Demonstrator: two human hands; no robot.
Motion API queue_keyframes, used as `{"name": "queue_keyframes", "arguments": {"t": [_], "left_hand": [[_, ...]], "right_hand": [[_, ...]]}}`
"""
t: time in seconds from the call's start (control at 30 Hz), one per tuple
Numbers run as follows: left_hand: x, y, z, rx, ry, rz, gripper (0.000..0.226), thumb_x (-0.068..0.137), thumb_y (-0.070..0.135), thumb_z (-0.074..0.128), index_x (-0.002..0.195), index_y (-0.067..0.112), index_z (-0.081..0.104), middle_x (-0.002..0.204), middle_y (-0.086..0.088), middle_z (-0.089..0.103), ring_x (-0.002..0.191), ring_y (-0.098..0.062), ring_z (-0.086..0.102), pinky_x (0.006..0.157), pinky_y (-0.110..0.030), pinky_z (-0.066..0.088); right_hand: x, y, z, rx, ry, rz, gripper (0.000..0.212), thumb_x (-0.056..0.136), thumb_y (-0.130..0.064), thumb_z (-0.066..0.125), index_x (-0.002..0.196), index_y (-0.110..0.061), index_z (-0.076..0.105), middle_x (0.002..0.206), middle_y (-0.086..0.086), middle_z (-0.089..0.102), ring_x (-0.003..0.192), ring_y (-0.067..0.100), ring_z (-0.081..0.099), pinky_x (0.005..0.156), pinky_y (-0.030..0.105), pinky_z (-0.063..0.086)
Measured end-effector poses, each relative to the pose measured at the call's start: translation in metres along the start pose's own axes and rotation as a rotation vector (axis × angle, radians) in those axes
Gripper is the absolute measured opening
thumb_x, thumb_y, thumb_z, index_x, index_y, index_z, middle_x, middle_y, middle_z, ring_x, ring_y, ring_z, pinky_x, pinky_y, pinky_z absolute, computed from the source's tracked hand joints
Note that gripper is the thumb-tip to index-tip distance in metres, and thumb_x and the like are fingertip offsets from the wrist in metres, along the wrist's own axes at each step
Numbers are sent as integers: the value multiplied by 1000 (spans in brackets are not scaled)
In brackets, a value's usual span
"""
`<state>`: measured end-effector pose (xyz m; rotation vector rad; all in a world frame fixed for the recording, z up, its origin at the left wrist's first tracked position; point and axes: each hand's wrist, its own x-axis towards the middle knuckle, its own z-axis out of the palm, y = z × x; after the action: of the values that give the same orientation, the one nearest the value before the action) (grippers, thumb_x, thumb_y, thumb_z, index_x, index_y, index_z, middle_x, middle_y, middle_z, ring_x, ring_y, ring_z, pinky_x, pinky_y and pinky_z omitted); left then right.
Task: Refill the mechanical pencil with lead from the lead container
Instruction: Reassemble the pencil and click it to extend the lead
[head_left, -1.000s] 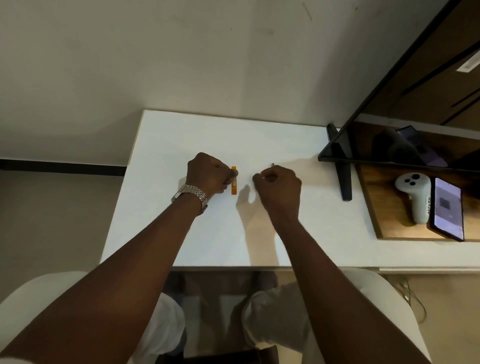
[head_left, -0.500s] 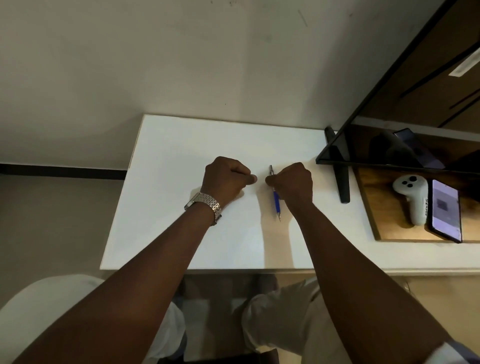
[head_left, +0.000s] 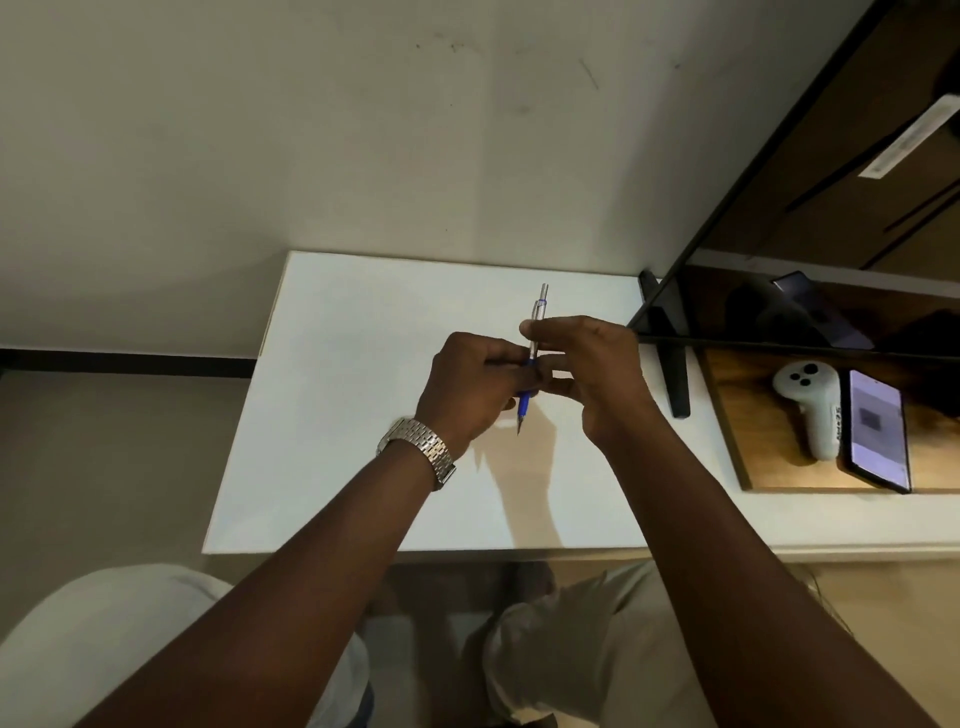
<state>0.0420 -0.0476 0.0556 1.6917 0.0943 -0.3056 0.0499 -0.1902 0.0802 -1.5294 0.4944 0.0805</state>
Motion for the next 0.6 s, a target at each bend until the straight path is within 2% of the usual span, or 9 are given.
{"name": "queue_keyframes", "arguments": {"t": [0.07, 0.13, 0.17, 0.27, 0.43, 0.5, 0.6], "left_hand": [[-4, 6, -4, -61, -34, 18, 12, 87, 12, 83, 99, 12, 84, 86, -9, 83, 85, -23, 82, 81, -33, 66], [-10, 16, -8, -116, -79, 34, 12, 90, 14, 81, 102, 14, 84, 88, -4, 84, 84, -13, 82, 73, -18, 60], [-13, 22, -10, -137, -94, 43, 15, 91, 15, 81, 105, 14, 83, 90, -3, 85, 85, -11, 82, 73, -15, 59], [-22, 44, -16, -177, -123, 115, 19, 92, 15, 79, 111, 14, 82, 96, -5, 85, 90, -13, 82, 83, -22, 61], [-34, 90, -31, -189, -171, 245, 18, 94, 21, 77, 110, 16, 83, 99, -9, 84, 93, -21, 82, 96, -36, 63], [-36, 105, -34, -206, -178, 283, 16, 94, 21, 76, 108, 16, 83, 96, -9, 84, 91, -22, 83, 94, -38, 64], [-39, 121, -38, -286, -202, 338, 13, 94, 14, 75, 105, 12, 82, 90, -6, 84, 86, -21, 83, 81, -29, 65]], "right_hand": [[-3, -9, -2, -32, -11, -43, 14, 83, -27, 83, 90, -15, 84, 83, -3, 81, 82, 17, 73, 67, 29, 62], [-9, -22, -2, -45, -50, -109, 22, 93, -37, 73, 98, -18, 83, 95, -4, 82, 98, 18, 74, 75, 33, 62], [-15, -30, -2, -52, -83, -152, 26, 98, -40, 67, 101, -19, 82, 101, -3, 82, 100, 16, 76, 76, 32, 61], [-31, -58, 2, -26, -177, -263, 30, 103, -40, 56, 104, -19, 77, 102, 1, 82, 99, 13, 77, 75, 29, 58], [-56, -105, 10, 130, -255, -292, 31, 109, -36, 48, 106, -15, 70, 86, 1, 79, 88, 21, 78, 82, 37, 62], [-63, -122, 13, 204, -266, -289, 32, 110, -34, 45, 108, -14, 69, 76, -2, 73, 78, 19, 77, 76, 34, 62], [-72, -142, 13, 251, -298, -292, 44, 112, -39, 37, 114, -10, 70, 72, -2, 63, 68, 14, 69, 67, 30, 58]]}}
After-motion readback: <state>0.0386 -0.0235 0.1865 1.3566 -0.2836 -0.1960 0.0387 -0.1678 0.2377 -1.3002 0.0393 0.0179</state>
